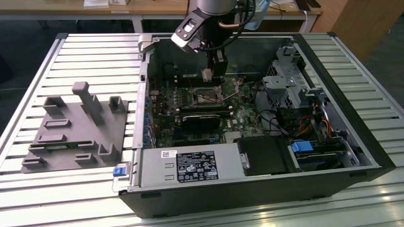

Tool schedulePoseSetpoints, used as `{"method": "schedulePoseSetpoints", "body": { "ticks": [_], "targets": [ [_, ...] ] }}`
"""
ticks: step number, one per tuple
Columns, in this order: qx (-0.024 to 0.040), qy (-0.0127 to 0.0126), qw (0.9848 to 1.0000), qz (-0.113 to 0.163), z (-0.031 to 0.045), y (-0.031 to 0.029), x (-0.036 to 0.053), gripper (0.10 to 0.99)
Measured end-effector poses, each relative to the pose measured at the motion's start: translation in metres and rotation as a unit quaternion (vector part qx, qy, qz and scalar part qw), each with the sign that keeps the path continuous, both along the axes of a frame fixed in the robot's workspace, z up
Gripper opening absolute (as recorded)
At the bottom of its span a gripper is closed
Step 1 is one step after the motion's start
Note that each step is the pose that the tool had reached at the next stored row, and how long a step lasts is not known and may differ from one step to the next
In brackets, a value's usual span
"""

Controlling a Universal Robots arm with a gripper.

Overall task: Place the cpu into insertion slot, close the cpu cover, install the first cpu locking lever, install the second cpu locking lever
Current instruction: 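Place the cpu into insertion slot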

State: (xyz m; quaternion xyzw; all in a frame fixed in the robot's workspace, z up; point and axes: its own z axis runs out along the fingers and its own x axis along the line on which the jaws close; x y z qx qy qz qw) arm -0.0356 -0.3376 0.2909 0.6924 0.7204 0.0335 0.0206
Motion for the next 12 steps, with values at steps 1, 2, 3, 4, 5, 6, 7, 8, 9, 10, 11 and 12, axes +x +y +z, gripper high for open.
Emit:
{"method": "schedulePoseSetpoints", "body": {
  "ticks": [1,2,3,4,5,6,7,8,9,10,11,12],
  "targets": [
    [0.0,0.0,1.0,0.0,-0.0007,0.0007,0.0,0.541],
    [-0.0001,0.0,1.0,0.0,-0.0014,0.0013,0.0,0.541],
    [-0.0001,0.0,1.0,0.0,-0.0021,0.0019,0.0,0.541],
    [-0.0002,0.0,1.0,0.0,-0.0027,0.0025,0.0,0.541],
    [-0.0002,0.0,1.0,0.0,-0.0034,0.0032,0.0,0.541],
    [-0.0002,0.0,1.0,0.0,-0.0041,0.0038,0.0,0.541],
    [-0.0003,0.0,1.0,0.0,-0.0048,0.0045,0.0,0.541],
    [-0.0003,0.0,1.0,0.0,-0.0055,0.0052,0.0,0.541],
    [-0.0004,0.0,1.0,0.0,-0.0062,0.0059,0.0,0.541],
    [-0.0004,0.0,1.0,0.0,-0.0069,0.0066,0.0,0.541],
    [-0.0004,0.0,1.0,0.0,-0.0076,0.0073,0.0,0.541],
    [-0.0005,0.0,1.0,0.0,-0.0083,0.008,0.0,0.541]
  ]
}}
